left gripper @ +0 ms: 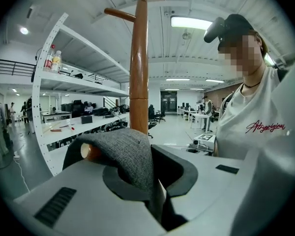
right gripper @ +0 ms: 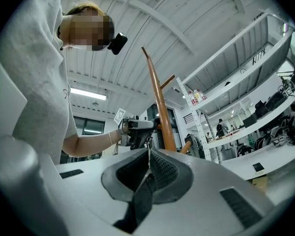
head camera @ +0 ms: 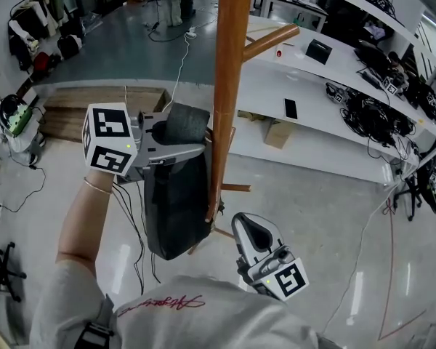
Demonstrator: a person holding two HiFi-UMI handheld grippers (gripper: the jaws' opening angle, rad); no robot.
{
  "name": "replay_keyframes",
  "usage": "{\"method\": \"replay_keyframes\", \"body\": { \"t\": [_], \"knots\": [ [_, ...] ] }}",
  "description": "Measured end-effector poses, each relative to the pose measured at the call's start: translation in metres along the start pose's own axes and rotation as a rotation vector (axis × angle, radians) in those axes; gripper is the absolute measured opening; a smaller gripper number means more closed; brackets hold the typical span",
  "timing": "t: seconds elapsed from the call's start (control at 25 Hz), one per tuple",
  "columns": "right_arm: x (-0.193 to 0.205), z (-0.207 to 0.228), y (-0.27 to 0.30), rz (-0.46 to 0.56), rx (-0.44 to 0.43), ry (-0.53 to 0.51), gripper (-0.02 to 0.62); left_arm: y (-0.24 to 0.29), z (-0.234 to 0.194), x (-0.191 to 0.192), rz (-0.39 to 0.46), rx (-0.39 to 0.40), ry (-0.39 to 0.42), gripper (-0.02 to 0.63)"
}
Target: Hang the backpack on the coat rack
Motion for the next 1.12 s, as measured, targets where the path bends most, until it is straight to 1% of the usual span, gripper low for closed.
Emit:
{"method": "replay_keyframes", "body": {
  "t": [0.08,0.2,0.32,0.4,0.52,0.56,0.6,0.64,0.72,0.76,0.84,0.92,1.0,1.12],
  "knots": [
    [-0.001,0.0,0.0,0.002,-0.002,0.005,0.022,0.0,-0.001,0.002,0.015,-0.006,-0.018,0.048],
    [0.0,0.0,0.0,0.0,-0.012,0.01,0.022,0.0,-0.007,0.009,0.058,-0.022,-0.084,0.048],
    [0.003,-0.001,0.0,-0.011,-0.025,0.01,0.023,0.003,-0.01,0.014,0.117,-0.016,-0.136,0.049],
    [0.004,-0.002,0.002,-0.014,-0.035,0.021,0.023,0.003,-0.012,0.014,0.147,-0.026,-0.146,0.049],
    [0.006,-0.006,0.004,-0.01,-0.056,0.034,0.023,0.004,-0.014,0.019,0.152,-0.067,-0.121,0.049],
    [0.007,-0.008,0.004,-0.011,-0.063,0.034,0.023,0.005,-0.015,0.024,0.143,-0.085,-0.11,0.07],
    [0.008,-0.01,0.004,-0.012,-0.07,0.036,0.023,0.009,-0.015,0.03,0.123,-0.102,-0.103,0.135],
    [0.009,-0.012,0.003,-0.013,-0.076,0.037,0.023,0.013,-0.016,0.039,0.096,-0.119,-0.101,0.165],
    [0.01,-0.015,0.002,-0.015,-0.086,0.04,0.023,0.02,-0.018,0.054,0.059,-0.158,-0.116,0.195],
    [0.011,-0.016,0.001,-0.019,-0.089,0.04,0.023,0.021,-0.019,0.058,0.065,-0.178,-0.133,0.204],
    [0.013,-0.016,-0.002,-0.026,-0.094,0.04,0.022,0.017,-0.022,0.062,0.11,-0.221,-0.17,0.227],
    [0.014,-0.019,-0.004,-0.029,-0.101,0.038,0.023,0.01,-0.024,0.065,0.148,-0.283,-0.177,0.244],
    [0.016,-0.021,-0.005,-0.032,-0.112,0.038,0.023,0.003,-0.025,0.069,0.169,-0.346,-0.178,0.267],
    [0.02,-0.024,-0.008,-0.041,-0.125,0.042,0.023,-0.004,-0.025,0.074,0.217,-0.408,-0.204,0.291]
  ]
}}
Point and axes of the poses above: the fingertips, and each gripper's own axes: y forward along the fingers, z to its right, x out of its underside, the point moved 2 cm from there along -y, backward along the fingers, and after that the axes turned 11 degrees about -z, right-handed, at the moved point
